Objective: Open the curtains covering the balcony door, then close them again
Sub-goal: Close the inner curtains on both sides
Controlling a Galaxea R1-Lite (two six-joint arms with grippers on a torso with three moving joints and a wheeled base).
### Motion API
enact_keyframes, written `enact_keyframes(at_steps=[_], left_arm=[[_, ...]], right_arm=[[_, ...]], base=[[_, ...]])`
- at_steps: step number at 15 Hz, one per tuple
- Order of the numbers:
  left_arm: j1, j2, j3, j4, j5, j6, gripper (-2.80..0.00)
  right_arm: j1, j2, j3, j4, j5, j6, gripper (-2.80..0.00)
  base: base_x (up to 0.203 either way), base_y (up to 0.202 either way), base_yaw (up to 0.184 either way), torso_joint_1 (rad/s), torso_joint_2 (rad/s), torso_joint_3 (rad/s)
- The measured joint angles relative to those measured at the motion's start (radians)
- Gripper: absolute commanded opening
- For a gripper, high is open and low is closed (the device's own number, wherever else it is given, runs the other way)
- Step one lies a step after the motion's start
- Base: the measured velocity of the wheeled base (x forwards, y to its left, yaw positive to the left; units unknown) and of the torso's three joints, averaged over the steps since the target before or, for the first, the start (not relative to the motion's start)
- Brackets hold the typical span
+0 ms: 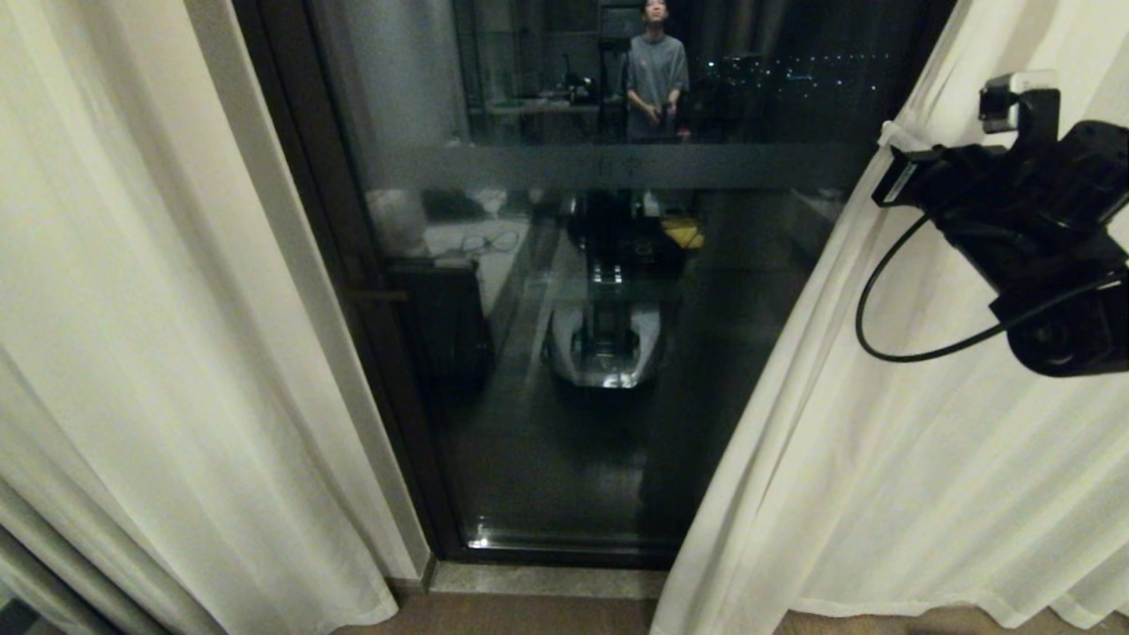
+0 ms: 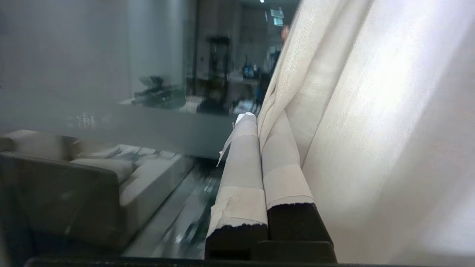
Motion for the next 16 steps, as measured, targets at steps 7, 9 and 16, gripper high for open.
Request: enact_keyframes(at_steps=[7,9,16], left_arm=[[0.000,0.000,-0.001,0.000,0.000,0.000,-2.80],[0.000,0.000,0.000,0.000,0.000,0.000,-2.80],[0.000,0.000,0.000,0.000,0.000,0.000,-2.80]], right_arm=[[0.131,0.020,0.010,-0.035,-0.005,-0.054,-2.80],[0.175,0.024,0.011,-0.033,-0.005,-0.069,-2.80],[0.278,0.057,0.014,-0.070,-0.004,-0.100,-2.80]], base=[[0.000,0.000,0.000,0.000,0.00,0.000],[0.000,0.000,0.000,0.000,0.00,0.000],[0.000,0.000,0.000,0.000,0.00,0.000]])
